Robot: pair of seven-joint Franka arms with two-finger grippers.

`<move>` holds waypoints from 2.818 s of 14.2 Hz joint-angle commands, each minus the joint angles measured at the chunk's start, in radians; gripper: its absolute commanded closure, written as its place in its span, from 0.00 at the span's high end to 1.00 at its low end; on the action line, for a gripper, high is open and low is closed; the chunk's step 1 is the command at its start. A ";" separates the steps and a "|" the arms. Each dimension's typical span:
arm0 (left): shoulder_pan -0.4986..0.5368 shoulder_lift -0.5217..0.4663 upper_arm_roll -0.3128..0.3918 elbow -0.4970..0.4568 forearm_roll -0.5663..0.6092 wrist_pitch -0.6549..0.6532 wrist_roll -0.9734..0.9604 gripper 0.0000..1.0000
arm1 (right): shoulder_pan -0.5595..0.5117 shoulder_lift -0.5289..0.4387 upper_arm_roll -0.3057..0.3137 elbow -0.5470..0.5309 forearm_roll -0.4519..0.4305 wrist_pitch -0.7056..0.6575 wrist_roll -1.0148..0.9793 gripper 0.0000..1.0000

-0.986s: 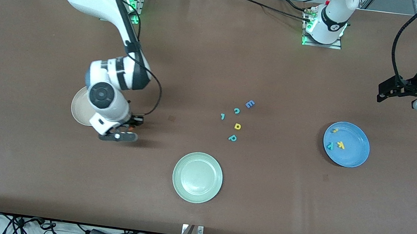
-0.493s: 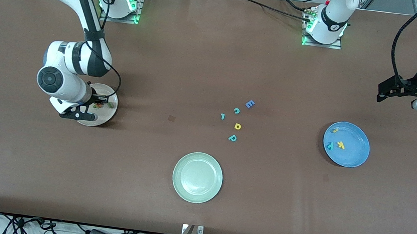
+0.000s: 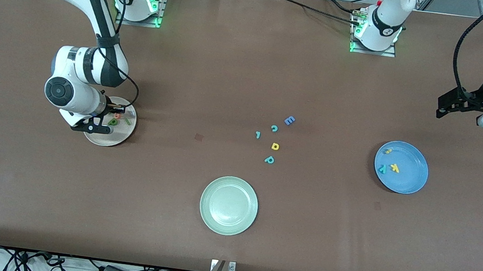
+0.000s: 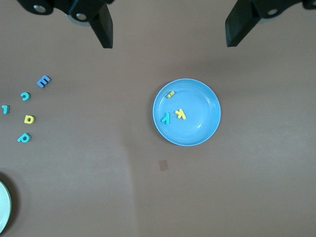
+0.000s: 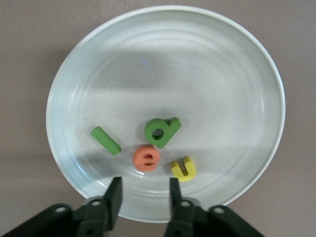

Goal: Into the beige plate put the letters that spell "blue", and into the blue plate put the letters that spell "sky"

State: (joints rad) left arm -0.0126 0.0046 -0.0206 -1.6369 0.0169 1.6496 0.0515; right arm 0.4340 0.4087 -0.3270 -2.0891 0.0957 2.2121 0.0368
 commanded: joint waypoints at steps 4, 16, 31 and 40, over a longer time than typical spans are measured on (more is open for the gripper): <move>-0.004 -0.002 -0.004 0.019 0.014 -0.020 -0.010 1.00 | -0.061 -0.016 0.008 0.297 0.009 -0.380 0.009 1.00; -0.003 -0.002 -0.021 0.019 0.014 -0.020 -0.038 1.00 | -0.124 -0.025 -0.067 0.733 0.005 -0.540 -0.012 1.00; -0.001 -0.002 -0.022 0.019 0.014 -0.033 -0.038 1.00 | -0.452 -0.199 0.233 0.747 -0.033 -0.646 -0.054 1.00; -0.001 -0.002 -0.022 0.019 0.014 -0.033 -0.038 1.00 | -0.422 -0.381 0.235 0.422 -0.086 -0.514 -0.060 1.00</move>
State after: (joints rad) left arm -0.0132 0.0046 -0.0380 -1.6362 0.0169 1.6374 0.0255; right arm 0.0082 0.1057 -0.0975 -1.5442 0.0334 1.6260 -0.0175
